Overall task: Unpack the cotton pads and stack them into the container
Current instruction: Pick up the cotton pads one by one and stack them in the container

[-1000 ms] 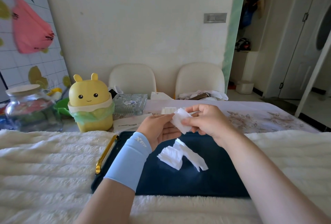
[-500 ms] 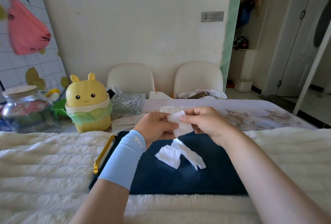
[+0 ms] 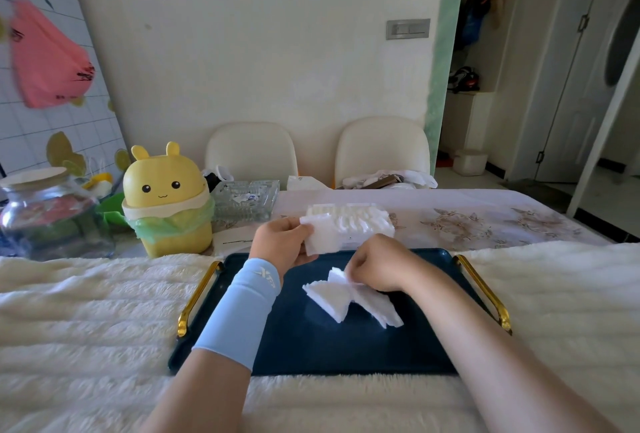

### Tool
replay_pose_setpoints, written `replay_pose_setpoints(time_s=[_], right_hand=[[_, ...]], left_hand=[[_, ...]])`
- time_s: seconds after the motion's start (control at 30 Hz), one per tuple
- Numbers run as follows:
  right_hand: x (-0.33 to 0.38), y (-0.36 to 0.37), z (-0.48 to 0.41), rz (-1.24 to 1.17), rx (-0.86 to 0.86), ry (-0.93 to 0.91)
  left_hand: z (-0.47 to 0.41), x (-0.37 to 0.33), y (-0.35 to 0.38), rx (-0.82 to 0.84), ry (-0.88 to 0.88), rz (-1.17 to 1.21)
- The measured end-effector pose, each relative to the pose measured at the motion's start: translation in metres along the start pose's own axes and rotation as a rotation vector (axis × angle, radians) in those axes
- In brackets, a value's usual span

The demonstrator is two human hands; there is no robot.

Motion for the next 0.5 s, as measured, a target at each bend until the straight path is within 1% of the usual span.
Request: replay_pose_setpoints(time_s=[0.1,0.2,0.33,0.43,0.5], right_hand=[[-0.006,-0.008,0.001,-0.112,-0.124,-0.007],[-0.004,-0.021,0.006,-0.291,-0.239,-0.059],[-0.003,-0.033,0.013,-0.516,-0.299,-0.093],[-0.002,-0.036,0.013,-0.735,-0.286,-0.112],[0.005,-0.035,0.014,-0.866,-0.257,-0.135]], left_hand=[[0.000,-0.001,-0.001,-0.049,0.042,-0.034],[0.000,-0.002,-0.005,-0.134,0.067,-0.046],[0.001,-0.001,-0.006,-0.179,0.063,-0.031],[0.001,0.000,-0.004,-0.134,0.034,-0.011],[0.002,0.001,0.001,0.000,-0.025,0.054]])
Point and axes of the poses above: each hand's wrist, its own z-axis away from the middle knuckle, its own y-axis out of the palm, x = y × z, the point moved 1 cm from there along -z, towards the middle knuckle, and after that the axes turned 15 degrees about -y, right-handed, at the moved point
